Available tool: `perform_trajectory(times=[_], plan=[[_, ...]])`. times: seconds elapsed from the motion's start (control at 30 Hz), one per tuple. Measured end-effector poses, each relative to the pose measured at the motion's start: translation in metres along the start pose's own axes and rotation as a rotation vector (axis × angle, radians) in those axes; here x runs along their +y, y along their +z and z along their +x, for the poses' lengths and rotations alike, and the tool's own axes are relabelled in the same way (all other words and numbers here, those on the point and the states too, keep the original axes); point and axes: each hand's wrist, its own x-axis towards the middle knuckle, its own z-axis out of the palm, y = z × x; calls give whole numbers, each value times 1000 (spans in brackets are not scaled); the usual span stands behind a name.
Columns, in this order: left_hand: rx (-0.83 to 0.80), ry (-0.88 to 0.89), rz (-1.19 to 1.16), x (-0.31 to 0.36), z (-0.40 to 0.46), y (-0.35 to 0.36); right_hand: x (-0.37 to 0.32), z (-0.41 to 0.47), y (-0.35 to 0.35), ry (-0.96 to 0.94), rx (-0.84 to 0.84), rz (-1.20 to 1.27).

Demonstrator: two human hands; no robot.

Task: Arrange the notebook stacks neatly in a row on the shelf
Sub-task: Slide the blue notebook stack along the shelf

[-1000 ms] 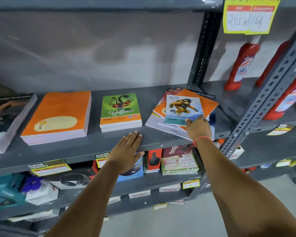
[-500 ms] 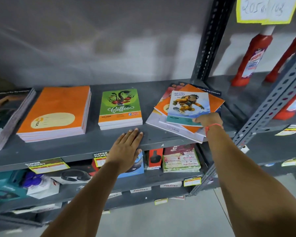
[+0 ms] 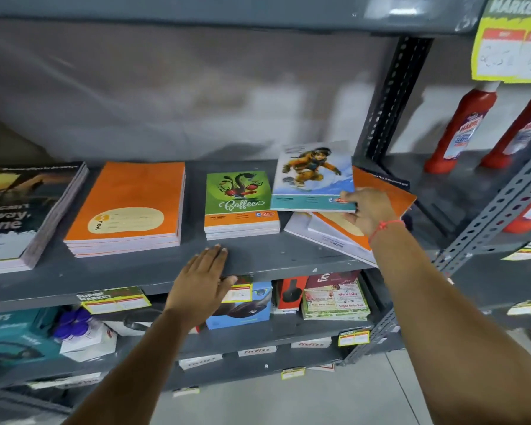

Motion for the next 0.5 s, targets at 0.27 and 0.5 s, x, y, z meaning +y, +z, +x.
perform_trajectory(times=[0.27, 0.5], plan=[[35, -2, 133, -29, -12, -7, 42, -2, 96, 113, -181, -145], [38, 6, 125, -37, -9, 6, 64, 16, 109, -155, -6, -546]])
